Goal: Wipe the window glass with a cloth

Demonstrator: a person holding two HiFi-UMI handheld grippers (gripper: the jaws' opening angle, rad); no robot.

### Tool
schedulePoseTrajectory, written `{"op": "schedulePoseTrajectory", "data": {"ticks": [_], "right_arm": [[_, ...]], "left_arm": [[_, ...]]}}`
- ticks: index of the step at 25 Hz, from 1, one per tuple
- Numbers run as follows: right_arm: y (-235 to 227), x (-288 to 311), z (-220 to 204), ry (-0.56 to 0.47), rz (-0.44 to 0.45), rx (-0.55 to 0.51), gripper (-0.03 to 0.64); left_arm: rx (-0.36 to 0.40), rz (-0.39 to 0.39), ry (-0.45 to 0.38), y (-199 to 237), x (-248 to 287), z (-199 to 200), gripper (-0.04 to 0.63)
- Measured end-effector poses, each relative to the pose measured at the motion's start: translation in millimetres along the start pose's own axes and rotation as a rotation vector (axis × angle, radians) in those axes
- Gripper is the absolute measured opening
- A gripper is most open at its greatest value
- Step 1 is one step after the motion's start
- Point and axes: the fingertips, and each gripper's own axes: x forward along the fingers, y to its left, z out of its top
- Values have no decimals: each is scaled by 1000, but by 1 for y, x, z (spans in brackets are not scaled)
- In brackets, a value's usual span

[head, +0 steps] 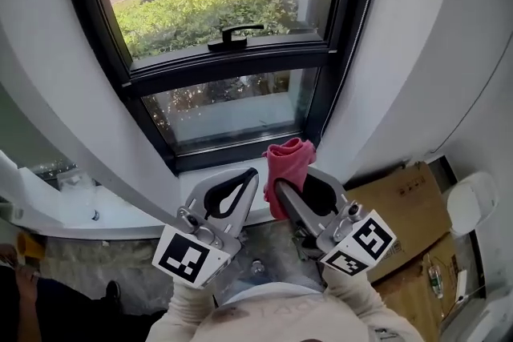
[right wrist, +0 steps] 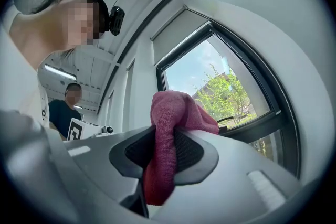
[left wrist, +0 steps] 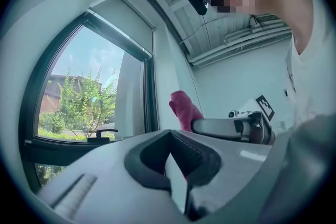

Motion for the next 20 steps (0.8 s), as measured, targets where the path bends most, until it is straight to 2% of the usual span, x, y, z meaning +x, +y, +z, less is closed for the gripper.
{"op": "schedulePoseTrajectory", "data": {"ticks": [9,15,20], "right_arm": [[-23,50,-14,42,-24,-11,114],[-49,76,-19,31,-4,9,114],[-80,92,-17,26,10,17,114]], "left_arm": [[-75,5,-29,59,11,-17,0],[-65,28,-4,87,28,-27,0],[-49,23,17,103,63,-32,0]]}}
